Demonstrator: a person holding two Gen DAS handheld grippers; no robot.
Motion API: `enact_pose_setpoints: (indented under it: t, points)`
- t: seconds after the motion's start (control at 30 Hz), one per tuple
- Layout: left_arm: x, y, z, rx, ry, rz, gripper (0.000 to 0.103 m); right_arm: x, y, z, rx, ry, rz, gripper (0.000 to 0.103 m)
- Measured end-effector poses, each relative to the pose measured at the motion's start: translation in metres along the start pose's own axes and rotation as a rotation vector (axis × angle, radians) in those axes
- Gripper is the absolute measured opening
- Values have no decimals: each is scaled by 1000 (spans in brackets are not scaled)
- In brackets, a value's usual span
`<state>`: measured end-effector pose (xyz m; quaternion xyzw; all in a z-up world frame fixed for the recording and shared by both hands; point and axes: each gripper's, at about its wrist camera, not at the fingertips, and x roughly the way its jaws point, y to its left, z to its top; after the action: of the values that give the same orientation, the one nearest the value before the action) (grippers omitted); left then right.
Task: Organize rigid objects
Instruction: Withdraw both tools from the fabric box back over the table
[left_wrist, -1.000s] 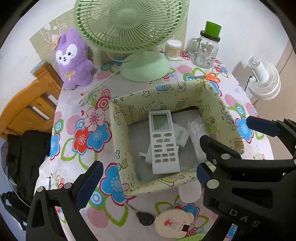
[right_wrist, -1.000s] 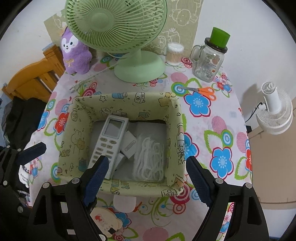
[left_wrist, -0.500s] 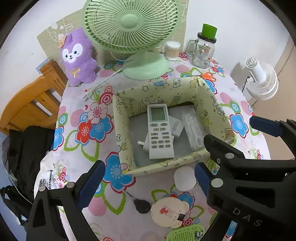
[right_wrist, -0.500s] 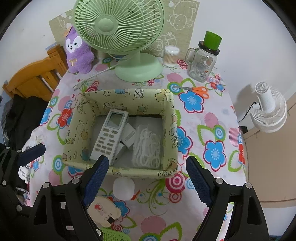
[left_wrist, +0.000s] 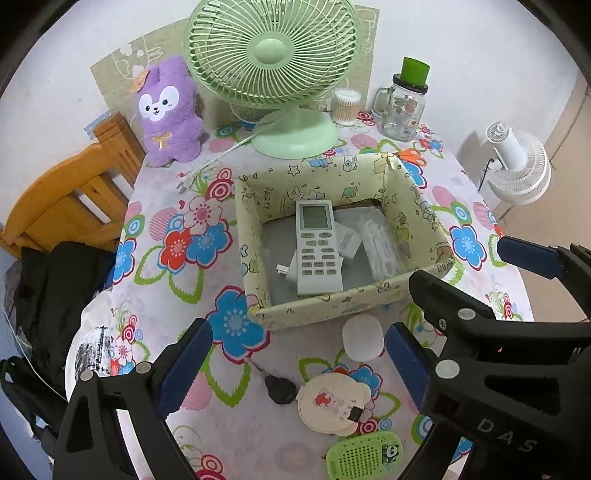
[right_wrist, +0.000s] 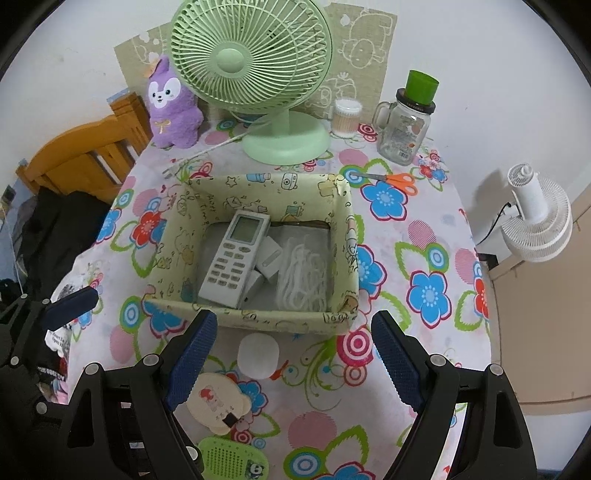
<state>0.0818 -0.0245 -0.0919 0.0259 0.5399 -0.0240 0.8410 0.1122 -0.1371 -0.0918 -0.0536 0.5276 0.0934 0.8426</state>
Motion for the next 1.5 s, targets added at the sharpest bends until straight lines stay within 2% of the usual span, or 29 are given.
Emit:
enact_pose_setpoints:
  t: [0.4,0.63,1.2,1.5]
  points:
    - [-5,2,-21,0,-5,-2,96,-5,5,-19,-7,10,21,87]
    - [-4,7,-35,-14,-9,-27,96,-4,7,-32,-7,5,37,87]
    - [14,24,-65,-58,-5,-25,94,13,14,-59,4,-4,51,87]
    - [36,30,-76,-103,44,-25,94,28,20,-70,2,5,50,87]
